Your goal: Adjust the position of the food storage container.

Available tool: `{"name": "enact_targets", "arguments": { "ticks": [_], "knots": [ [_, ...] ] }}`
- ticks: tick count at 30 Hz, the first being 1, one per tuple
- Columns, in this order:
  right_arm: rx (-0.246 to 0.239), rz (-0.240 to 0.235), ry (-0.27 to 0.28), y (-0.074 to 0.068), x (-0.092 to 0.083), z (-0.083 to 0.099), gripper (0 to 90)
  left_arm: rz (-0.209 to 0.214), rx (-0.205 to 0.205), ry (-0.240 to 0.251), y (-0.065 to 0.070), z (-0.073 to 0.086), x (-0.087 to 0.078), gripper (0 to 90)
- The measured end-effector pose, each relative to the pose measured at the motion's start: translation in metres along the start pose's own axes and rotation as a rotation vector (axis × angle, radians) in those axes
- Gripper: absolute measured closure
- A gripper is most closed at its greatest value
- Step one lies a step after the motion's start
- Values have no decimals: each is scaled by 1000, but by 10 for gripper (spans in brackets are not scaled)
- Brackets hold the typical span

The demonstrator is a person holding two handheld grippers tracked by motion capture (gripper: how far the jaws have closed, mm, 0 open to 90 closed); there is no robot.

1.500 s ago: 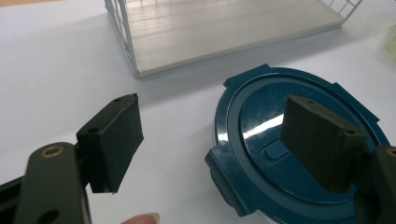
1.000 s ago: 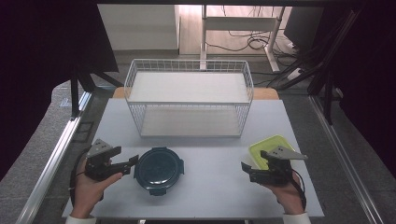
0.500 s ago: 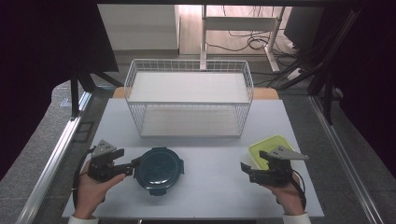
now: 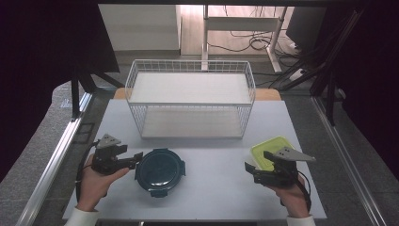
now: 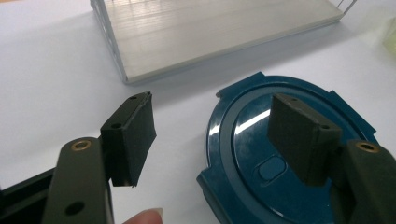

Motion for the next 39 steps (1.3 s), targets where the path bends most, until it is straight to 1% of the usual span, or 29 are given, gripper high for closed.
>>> {"name": "enact_targets", "arguments": {
  "ticks": [4,6,11,14,15,16,19,22,23,24,25,27,28,29,32,33,34,37,39],
  "knots": [
    [-4,8,-5,0,1,1,144,6,7,-5,0,-3,2,320],
    [-2,14,-7,0,1,1,145,4,6,-14,-4,-3,5,321],
    [-6,18,-11,-2,2,1,147,4,-11,-15,-9,-4,8,341],
    [-10,16,-10,-3,2,1,147,1,-13,-14,-12,-5,10,365],
    [-10,16,-8,-3,2,1,147,5,-6,-18,-13,-5,11,377],
    [-11,15,-6,-4,2,1,147,8,-8,-18,-13,-5,12,388],
    [-11,15,-6,-5,2,0,148,1,-13,-31,-16,-3,16,408],
    [-17,16,-11,-5,3,0,148,-7,-19,-58,-21,2,22,439],
    [-17,16,-12,-5,3,1,148,-7,-19,-58,-21,2,22,457],
    [-17,16,-12,-5,3,1,148,-9,-23,-66,-24,4,24,457],
    [-17,17,-15,-5,4,1,148,-20,-19,-74,-27,8,27,525],
    [-17,19,-16,-4,4,2,148,-28,-12,-78,-29,11,29,590],
    [-17,21,-16,-4,4,2,148,-26,-18,-86,-30,13,30,621],
    [-16,22,-16,-3,4,2,149,-24,-17,-97,-31,16,30,641],
    [-14,30,-17,-2,3,2,149,-11,-31,-138,-34,23,25,728],
    [-14,30,-17,-2,3,2,149,-11,-31,-138,-34,23,25,754],
    [-14,33,-19,-2,3,2,149,-12,-42,-171,-36,28,21,790],
    [-13,37,-21,-2,4,3,149,-7,-53,-205,-38,34,15,852],
    [-12,41,-24,-2,4,3,149,-10,-54,-220,-35,38,11,872]
  ]
}}
Point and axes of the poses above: each handheld gripper's, and its own axes: x roughly forward along the jaws, z roughly out of its underside, y roughly to its right, the point moved 1 cm from there along x, roughly forward along the jaws, and after that the axes turned 12 degrees about y, right-handed, at the moved point
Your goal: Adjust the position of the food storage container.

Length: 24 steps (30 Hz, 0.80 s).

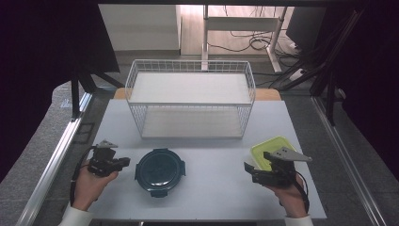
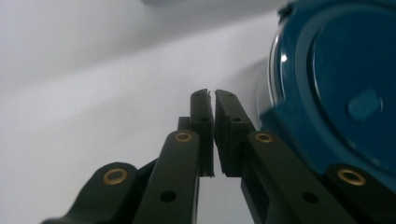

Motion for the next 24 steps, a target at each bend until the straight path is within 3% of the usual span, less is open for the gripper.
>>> {"name": "enact_targets", "arguments": {
  "ticks": [5,11,12,18,24],
  "knots": [
    [0,2,-6,-1,2,1,151,25,-8,-42,7,11,2,887],
    [1,13,-10,-1,2,2,151,47,8,-63,14,9,13,900],
    [2,16,-8,0,2,2,151,33,18,-66,16,9,14,900],
    [12,35,3,4,-1,1,161,47,-10,-65,13,8,15,900],
    [19,31,20,3,0,0,173,38,-5,-61,14,6,18,900]
  ]
}}
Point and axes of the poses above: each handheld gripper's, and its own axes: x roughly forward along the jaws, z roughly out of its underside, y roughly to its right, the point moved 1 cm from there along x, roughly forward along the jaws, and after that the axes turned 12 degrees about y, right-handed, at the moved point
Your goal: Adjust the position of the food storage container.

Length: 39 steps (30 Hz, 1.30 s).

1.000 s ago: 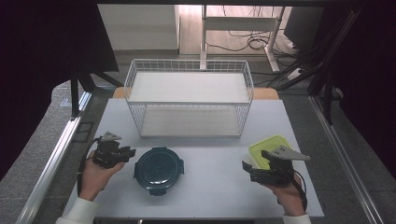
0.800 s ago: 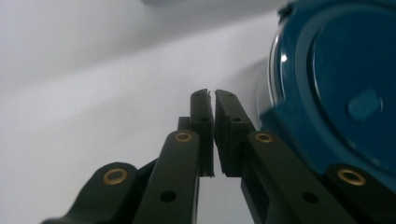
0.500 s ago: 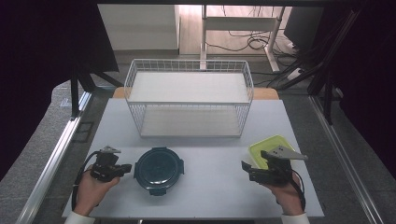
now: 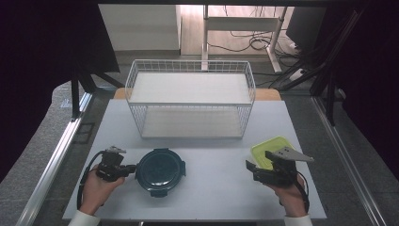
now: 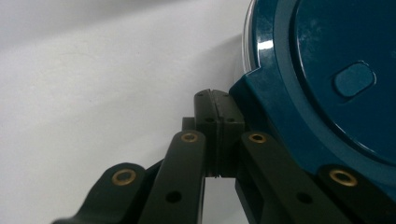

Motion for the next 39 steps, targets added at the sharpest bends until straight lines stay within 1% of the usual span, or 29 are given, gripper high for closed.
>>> {"name": "enact_targets", "arguments": {
  "ticks": [3,6,8,12,16,24,26,35,39],
  "knots": [
    [-5,-10,6,-2,0,-1,175,-3,-1,2,1,-2,2,900],
    [-7,-15,4,-2,1,0,175,4,-5,2,1,-4,4,900],
    [-3,-16,4,-1,1,0,175,4,1,0,1,-5,5,900],
    [6,-27,10,-2,1,-1,174,27,3,5,5,-7,8,900],
    [3,-41,13,-6,1,-2,175,27,5,5,6,-10,11,900],
    [-7,-42,12,-7,0,-3,174,34,2,11,8,-13,15,900],
    [-8,-40,13,-7,1,-3,175,46,-4,9,8,-14,17,900],
    [-14,-41,6,-8,2,-2,175,78,3,6,18,-18,24,900],
    [-12,-45,6,-9,2,-3,175,93,14,1,26,-21,28,900]
  ]
}}
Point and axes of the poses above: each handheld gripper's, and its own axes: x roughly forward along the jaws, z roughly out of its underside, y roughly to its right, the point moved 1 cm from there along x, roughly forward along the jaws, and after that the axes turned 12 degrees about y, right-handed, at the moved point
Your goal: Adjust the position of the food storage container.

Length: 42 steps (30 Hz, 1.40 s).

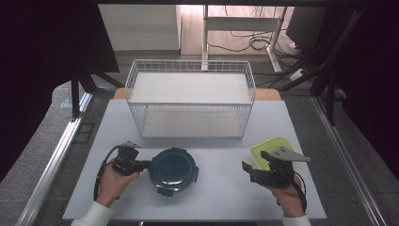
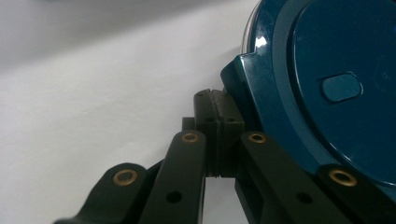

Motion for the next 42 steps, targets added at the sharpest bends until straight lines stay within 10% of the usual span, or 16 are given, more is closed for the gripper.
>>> {"name": "enact_targets", "arguments": {
  "ticks": [42],
  "knots": [
    [17,-16,-7,-5,0,-3,176,86,59,-20,48,-11,28,900]
  ]
}}
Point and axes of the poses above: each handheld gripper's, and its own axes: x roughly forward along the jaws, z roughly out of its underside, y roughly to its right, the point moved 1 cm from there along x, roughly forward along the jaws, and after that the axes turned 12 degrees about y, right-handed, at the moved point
